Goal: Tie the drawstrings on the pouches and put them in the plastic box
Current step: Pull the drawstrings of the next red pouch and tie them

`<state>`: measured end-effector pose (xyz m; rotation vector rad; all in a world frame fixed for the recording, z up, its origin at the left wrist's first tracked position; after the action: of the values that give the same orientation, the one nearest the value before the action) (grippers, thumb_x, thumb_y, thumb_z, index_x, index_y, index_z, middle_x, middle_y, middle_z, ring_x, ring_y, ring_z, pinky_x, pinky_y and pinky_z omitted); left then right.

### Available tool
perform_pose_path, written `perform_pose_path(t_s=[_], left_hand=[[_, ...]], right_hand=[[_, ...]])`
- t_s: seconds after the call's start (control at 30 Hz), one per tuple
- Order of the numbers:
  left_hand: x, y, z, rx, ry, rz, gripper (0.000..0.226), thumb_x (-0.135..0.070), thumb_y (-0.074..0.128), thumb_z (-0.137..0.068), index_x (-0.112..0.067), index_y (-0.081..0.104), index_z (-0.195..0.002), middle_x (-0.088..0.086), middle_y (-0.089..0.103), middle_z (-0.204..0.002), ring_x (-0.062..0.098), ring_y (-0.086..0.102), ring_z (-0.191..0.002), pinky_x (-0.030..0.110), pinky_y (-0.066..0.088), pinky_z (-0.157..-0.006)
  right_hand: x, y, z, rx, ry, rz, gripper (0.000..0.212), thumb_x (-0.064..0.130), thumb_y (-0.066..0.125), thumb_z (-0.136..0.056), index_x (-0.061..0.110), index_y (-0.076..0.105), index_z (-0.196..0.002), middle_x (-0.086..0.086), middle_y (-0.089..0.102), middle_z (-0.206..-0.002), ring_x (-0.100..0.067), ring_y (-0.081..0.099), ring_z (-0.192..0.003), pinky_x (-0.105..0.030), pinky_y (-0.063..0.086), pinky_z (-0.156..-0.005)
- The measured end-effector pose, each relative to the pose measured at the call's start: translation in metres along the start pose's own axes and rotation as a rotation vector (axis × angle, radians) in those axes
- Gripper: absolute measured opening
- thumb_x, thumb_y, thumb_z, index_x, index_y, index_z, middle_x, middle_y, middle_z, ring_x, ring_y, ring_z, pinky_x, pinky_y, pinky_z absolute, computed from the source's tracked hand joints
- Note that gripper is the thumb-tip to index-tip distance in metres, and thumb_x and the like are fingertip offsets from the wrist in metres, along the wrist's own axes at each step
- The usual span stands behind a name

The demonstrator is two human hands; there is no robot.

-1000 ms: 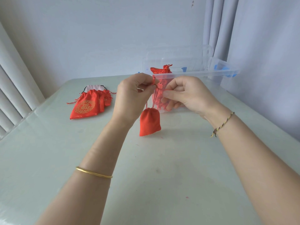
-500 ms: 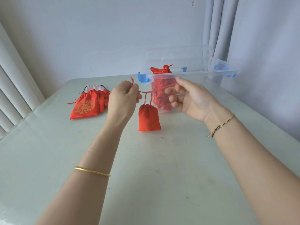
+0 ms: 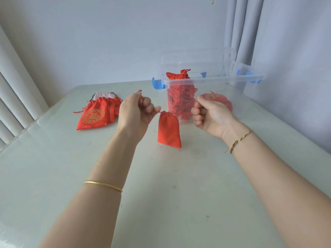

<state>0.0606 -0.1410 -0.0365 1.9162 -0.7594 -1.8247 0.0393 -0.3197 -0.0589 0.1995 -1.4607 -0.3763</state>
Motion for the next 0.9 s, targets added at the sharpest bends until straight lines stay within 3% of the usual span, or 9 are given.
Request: perform_pose_path(t_s=[0.07, 0.2, 0.3, 0.47, 0.6, 0.67, 0.73, 0.83, 0.9], left_hand=[[0.003, 0.003, 0.001, 0.026, 0.002, -0.124, 0.035, -0.011, 0.037, -0.097, -0.013, 0.034, -0.062, 0.000, 0.037, -0.051, 0.013, 0.032, -0.043, 0.023, 0.043, -0.046], [0.005, 0.011, 0.005, 0.124, -0.015, -0.525, 0.030, -0.023, 0.045, -0.097, -0.011, 0.047, -0.069, 0.001, 0.044, -0.062, 0.011, 0.040, -0.049, 0.022, 0.047, -0.050], [0.002, 0.015, 0.009, 0.235, -0.035, -0.770, 0.022, -0.024, 0.057, -0.091, -0.003, 0.057, -0.083, 0.004, 0.047, -0.067, 0.012, 0.045, -0.054, 0.019, 0.047, -0.052], [-0.001, 0.028, 0.017, 0.359, 0.031, -1.056, 0.011, -0.014, 0.069, -0.081, -0.005, 0.065, -0.076, 0.002, 0.052, -0.058, 0.011, 0.046, -0.048, 0.019, 0.044, -0.051], [0.005, 0.031, 0.018, 0.359, 0.030, -1.061, 0.018, -0.012, 0.066, -0.083, 0.006, 0.065, -0.085, 0.004, 0.054, -0.060, 0.013, 0.046, -0.051, 0.020, 0.043, -0.050], [0.007, 0.029, 0.017, 0.329, -0.011, -0.984, 0.016, -0.014, 0.063, -0.086, 0.002, 0.066, -0.081, 0.004, 0.055, -0.062, 0.011, 0.047, -0.052, 0.019, 0.043, -0.051], [0.006, 0.025, 0.015, 0.291, -0.038, -0.908, 0.016, -0.013, 0.059, -0.089, -0.004, 0.066, -0.077, 0.004, 0.056, -0.064, 0.008, 0.048, -0.050, 0.016, 0.044, -0.050], [0.005, 0.022, 0.012, 0.248, -0.052, -0.856, 0.017, -0.012, 0.057, -0.091, 0.000, 0.064, -0.082, 0.005, 0.056, -0.066, 0.005, 0.049, -0.048, 0.014, 0.045, -0.047], [0.005, 0.021, 0.011, 0.238, -0.050, -0.838, 0.018, -0.012, 0.056, -0.092, 0.004, 0.063, -0.089, 0.005, 0.056, -0.067, 0.004, 0.049, -0.047, 0.014, 0.045, -0.046]], right_hand=[[0.001, -0.005, 0.000, -0.037, -0.002, 0.038, 0.033, 0.027, 0.048, -0.095, 0.015, 0.048, -0.064, 0.003, 0.049, -0.044, -0.010, 0.037, -0.036, -0.015, 0.032, -0.039], [0.011, -0.001, 0.004, -0.074, -0.092, 0.101, 0.034, 0.025, 0.048, -0.095, 0.014, 0.050, -0.064, 0.002, 0.052, -0.044, -0.010, 0.041, -0.038, -0.015, 0.035, -0.039], [0.028, 0.014, 0.012, 0.010, -0.186, 0.079, 0.032, 0.024, 0.046, -0.096, 0.013, 0.052, -0.066, 0.000, 0.061, -0.051, -0.009, 0.050, -0.041, -0.017, 0.041, -0.042], [0.042, 0.037, 0.024, 0.141, -0.275, 0.075, 0.031, 0.027, 0.046, -0.096, 0.012, 0.054, -0.069, -0.007, 0.069, -0.070, -0.008, 0.056, -0.048, -0.019, 0.046, -0.047], [0.032, 0.034, 0.020, 0.117, -0.196, 0.100, 0.033, 0.032, 0.045, -0.096, 0.012, 0.060, -0.075, -0.007, 0.063, -0.079, -0.007, 0.054, -0.051, -0.017, 0.045, -0.049], [0.020, 0.025, 0.017, 0.045, -0.049, 0.187, 0.037, 0.037, 0.042, -0.097, 0.009, 0.060, -0.081, -0.007, 0.063, -0.076, -0.007, 0.053, -0.046, -0.017, 0.042, -0.044], [0.015, 0.021, 0.017, -0.005, 0.010, 0.285, 0.027, 0.029, 0.043, -0.098, 0.007, 0.054, -0.084, -0.011, 0.064, -0.075, -0.007, 0.051, -0.040, -0.015, 0.038, -0.040], [0.020, 0.030, 0.019, 0.045, -0.092, 0.346, 0.005, 0.007, 0.045, -0.094, 0.008, 0.048, -0.090, -0.012, 0.064, -0.074, -0.009, 0.051, -0.039, -0.016, 0.037, -0.038], [0.022, 0.038, 0.023, 0.098, -0.151, 0.418, 0.010, 0.001, 0.044, -0.092, 0.009, 0.050, -0.089, -0.011, 0.062, -0.072, -0.011, 0.056, -0.042, -0.018, 0.039, -0.039]])
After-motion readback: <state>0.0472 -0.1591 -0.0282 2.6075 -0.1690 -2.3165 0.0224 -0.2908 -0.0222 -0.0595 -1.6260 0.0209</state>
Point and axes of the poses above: each hand's wrist, its own z-axis away from the middle knuckle, its own y-axis out of the palm, x = y × z, the point moved 5 cm from there along -z, towards the middle knuckle
